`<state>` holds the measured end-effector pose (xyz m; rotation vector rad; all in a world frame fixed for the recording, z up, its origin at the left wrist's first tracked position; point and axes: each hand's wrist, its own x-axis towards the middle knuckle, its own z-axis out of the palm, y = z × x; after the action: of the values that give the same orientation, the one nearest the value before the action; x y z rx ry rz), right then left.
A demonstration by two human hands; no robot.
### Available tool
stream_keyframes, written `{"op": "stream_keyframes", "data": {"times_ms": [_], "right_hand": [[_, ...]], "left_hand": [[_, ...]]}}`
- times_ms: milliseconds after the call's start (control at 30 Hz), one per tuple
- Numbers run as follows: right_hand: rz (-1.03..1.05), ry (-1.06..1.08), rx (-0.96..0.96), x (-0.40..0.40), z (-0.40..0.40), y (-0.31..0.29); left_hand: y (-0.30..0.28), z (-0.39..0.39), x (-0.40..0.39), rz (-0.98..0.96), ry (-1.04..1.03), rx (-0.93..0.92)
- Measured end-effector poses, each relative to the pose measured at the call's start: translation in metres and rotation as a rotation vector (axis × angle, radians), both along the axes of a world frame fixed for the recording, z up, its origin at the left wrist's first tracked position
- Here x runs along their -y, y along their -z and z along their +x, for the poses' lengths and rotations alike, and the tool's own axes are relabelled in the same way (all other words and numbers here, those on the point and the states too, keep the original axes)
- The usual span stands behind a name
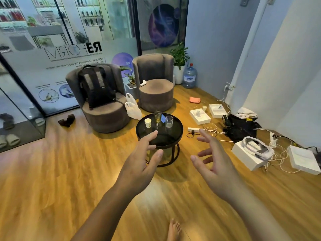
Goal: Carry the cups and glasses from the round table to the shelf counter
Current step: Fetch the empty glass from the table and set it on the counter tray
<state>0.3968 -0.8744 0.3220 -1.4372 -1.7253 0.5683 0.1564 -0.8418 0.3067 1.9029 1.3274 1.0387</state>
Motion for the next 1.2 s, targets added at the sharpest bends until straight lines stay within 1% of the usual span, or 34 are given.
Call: {"op": "stream_keyframes", "data": {"times_ms": [100,200,367,567,733,800,967,1067,1200], "right_hand": [[-0.011,-0.003,-0.022,-0.076,0.012,0.008],[-0.059,-0.024,-0.025,-0.145,0.023,0.009],[-0.082,-0.042,-0.018,-0.255,0.040,0.022],[-0.105,-0.053,-0.083,-0.346,0.047,0.043],[-0.159,-0.019,-0.099,-0.423,0.053,0.070],[-0.179,-0.003,-0.086,-0.455,0.055,0.082],[-0.254,0.041,-0.028,-0.547,0.058,0.124],[-0.305,0.060,-0.009,-0.603,0.061,0.154],[-0.385,0.089,-0.009,-0.668,0.064,0.198]], "left_hand": [[0.015,0.008,-0.070,-0.025,-0.015,0.018],[0.020,0.016,-0.135,-0.069,-0.052,0.057],[0.026,0.037,-0.238,-0.096,-0.073,0.121],[0.040,0.056,-0.325,-0.122,-0.065,0.148],[0.067,0.068,-0.404,-0.182,-0.051,0.107],[0.080,0.070,-0.438,-0.201,-0.048,0.084],[0.132,0.076,-0.543,-0.321,-0.013,0.045],[0.174,0.080,-0.603,-0.386,0.005,0.010],[0.231,0.084,-0.662,-0.501,-0.009,0.002]]}}
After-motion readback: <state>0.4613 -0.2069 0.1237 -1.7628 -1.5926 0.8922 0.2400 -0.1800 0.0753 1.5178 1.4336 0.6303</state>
